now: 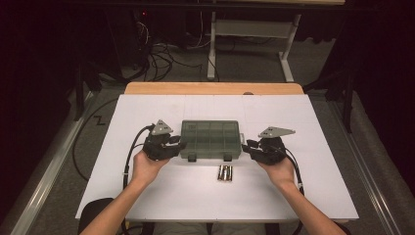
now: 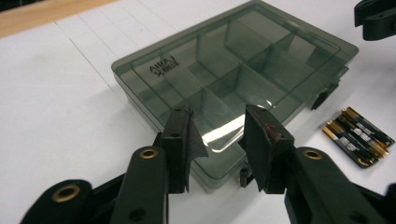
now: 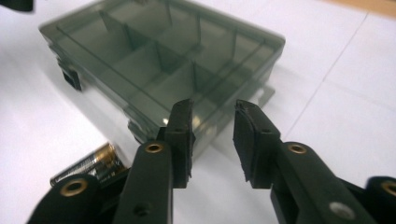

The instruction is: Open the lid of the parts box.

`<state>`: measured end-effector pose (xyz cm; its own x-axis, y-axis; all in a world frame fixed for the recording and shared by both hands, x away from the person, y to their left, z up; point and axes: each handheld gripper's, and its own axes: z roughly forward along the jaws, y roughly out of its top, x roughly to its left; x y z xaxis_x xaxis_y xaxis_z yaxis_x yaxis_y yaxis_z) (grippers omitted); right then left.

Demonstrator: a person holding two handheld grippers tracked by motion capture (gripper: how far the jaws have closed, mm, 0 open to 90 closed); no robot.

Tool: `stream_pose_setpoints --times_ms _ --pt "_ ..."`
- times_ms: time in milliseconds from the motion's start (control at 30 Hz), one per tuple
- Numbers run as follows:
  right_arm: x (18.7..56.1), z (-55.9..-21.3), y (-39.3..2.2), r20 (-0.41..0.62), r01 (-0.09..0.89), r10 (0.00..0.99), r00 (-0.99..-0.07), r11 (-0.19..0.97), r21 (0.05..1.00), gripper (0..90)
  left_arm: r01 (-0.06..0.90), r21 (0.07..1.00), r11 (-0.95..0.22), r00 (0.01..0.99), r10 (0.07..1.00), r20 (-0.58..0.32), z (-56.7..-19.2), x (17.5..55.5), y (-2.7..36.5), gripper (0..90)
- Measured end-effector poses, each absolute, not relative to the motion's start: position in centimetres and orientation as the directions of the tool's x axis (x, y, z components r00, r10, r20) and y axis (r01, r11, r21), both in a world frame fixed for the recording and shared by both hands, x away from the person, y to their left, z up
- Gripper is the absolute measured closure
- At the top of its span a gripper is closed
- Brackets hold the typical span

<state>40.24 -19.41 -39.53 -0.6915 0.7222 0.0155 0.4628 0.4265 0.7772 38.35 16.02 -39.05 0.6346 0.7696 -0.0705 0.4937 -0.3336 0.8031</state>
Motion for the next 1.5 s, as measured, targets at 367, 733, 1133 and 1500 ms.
stream_pose_setpoints --times_ms 367,733,1133,1500 --pt "40.6 -39.4 -18.9 -0.004 0.485 0.687 -0.727 0.517 0.705 86.3 0.55 0.737 -0.393 0.642 0.763 -0.072 -38.8 38.5 16.6 75.2" --pt "41.0 -39.5 -18.6 -0.008 0.526 0.68 -0.734 0.575 0.626 90.0 0.613 0.658 -0.437 0.637 0.767 -0.084 -39.1 38.8 16.8 85.7" --pt "41.2 -40.2 -18.2 0.016 0.555 0.664 -0.748 0.611 0.565 90.0 0.637 0.592 -0.493 0.652 0.755 -0.072 -39.9 38.9 16.3 87.6" --pt "41.3 -40.2 -17.7 0.021 0.554 0.659 -0.752 0.614 0.563 90.0 0.633 0.572 -0.522 0.658 0.751 -0.043 -40.5 38.7 15.9 87.3"
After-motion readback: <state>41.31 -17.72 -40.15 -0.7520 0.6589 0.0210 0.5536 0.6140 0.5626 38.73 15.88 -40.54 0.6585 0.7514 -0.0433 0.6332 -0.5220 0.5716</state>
